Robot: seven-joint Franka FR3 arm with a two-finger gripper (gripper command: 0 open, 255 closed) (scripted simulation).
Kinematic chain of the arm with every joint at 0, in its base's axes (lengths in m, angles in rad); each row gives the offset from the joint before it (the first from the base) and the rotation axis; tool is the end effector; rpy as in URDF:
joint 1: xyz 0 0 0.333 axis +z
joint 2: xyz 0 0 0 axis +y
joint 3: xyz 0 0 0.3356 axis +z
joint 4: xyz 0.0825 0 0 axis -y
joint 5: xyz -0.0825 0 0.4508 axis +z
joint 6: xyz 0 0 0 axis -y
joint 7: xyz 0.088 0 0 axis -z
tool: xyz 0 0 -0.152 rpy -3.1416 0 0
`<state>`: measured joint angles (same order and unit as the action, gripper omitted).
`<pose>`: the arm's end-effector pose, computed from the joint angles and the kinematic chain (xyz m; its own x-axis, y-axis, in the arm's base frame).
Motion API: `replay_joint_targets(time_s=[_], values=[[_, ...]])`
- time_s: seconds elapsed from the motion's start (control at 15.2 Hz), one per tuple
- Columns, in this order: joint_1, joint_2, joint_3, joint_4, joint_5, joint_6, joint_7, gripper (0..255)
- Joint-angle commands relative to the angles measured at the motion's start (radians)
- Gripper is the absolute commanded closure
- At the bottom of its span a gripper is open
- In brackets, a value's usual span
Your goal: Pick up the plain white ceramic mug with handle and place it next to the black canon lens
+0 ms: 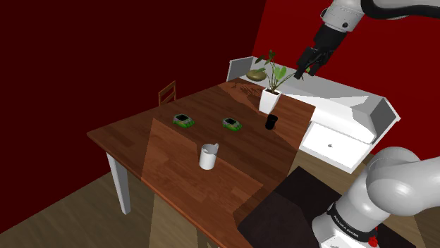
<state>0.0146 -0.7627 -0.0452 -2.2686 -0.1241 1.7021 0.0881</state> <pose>0.3878 -0.0330 0.6125 0.9749 -0.0951 0.2012 -0.1122 -0.9908 0.0751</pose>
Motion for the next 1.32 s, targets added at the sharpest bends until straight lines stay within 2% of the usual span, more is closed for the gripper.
replay_joint_targets(time_s=[0.0, 0.66, 1.25], values=[[0.0, 0.0, 0.0, 0.0, 0.0, 0.0, 0.0, 0], [0.029, 0.143, 0.083, -0.177, 0.036, 0.307, 0.138, 0], [0.044, 0.39, 0.166, -0.221, 0.035, 0.588, 0.272, 0]])
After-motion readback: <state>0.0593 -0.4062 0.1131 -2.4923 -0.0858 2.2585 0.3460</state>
